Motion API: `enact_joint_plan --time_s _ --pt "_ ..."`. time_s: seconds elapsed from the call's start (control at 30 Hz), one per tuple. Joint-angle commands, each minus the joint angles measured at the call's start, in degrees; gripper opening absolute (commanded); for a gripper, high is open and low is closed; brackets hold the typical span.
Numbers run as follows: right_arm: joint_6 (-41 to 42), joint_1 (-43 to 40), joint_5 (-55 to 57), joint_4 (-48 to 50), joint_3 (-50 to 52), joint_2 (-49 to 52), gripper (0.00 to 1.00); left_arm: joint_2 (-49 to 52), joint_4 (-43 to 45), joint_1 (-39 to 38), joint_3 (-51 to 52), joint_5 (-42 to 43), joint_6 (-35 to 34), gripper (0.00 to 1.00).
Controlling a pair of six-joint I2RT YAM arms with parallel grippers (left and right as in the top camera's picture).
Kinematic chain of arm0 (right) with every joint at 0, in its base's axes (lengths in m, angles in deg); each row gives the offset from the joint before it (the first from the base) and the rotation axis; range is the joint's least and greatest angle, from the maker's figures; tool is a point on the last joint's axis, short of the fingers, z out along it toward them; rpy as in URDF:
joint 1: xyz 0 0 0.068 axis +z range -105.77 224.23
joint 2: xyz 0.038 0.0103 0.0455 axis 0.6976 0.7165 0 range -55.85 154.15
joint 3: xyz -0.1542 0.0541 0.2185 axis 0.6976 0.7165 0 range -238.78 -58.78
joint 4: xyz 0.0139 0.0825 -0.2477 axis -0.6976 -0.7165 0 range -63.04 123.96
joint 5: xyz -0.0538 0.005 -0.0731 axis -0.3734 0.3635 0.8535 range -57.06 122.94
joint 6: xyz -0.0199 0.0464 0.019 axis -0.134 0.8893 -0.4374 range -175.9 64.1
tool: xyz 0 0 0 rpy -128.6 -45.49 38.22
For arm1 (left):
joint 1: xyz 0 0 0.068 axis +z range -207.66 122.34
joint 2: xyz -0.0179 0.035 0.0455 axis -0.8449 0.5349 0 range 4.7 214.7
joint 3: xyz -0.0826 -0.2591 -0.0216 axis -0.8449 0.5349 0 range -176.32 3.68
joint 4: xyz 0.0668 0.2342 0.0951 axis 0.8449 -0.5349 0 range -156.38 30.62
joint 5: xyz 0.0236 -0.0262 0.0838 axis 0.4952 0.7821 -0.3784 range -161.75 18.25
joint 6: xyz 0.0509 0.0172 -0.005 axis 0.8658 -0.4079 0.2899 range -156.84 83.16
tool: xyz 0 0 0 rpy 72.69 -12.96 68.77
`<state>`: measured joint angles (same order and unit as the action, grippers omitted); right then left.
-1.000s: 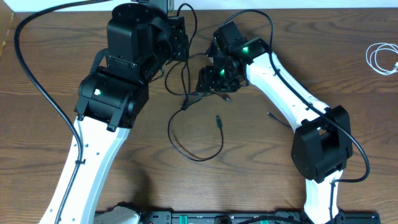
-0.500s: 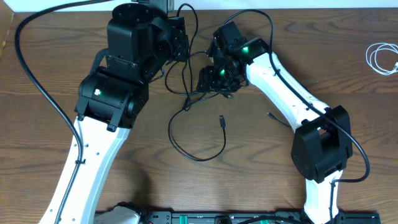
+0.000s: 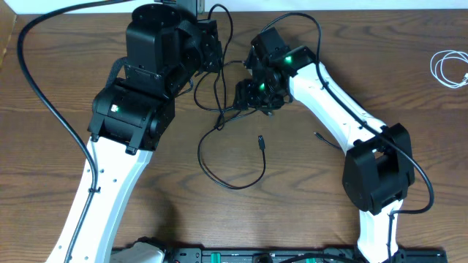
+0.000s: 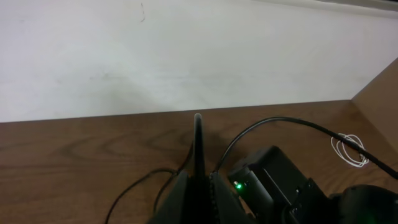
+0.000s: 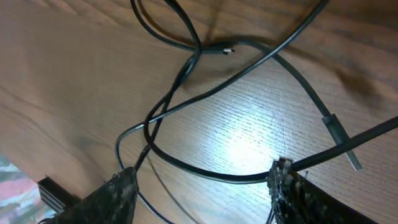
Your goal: Untangle cables
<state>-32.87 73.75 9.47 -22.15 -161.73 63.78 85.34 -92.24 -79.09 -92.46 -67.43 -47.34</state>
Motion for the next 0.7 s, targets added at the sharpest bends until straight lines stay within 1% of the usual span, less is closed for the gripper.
enact_joint_plan --time_s 0.0,0.43,0.67 --pt "-0.3 0.6 0.7 0.0 0.8 0.5 0.65 0.3 0.1 0.3 0.0 -0.5 0.3 0.08" --pt "0.5 1.0 2.8 0.8 1.9 0.5 0.65 0.3 0.1 0.3 0.0 -0.5 0.3 0.07" --pt "6.3 3.0 4.3 8.9 7.1 0.5 0.68 0.3 -0.2 0.3 0.0 -0.5 0.3 0.07"
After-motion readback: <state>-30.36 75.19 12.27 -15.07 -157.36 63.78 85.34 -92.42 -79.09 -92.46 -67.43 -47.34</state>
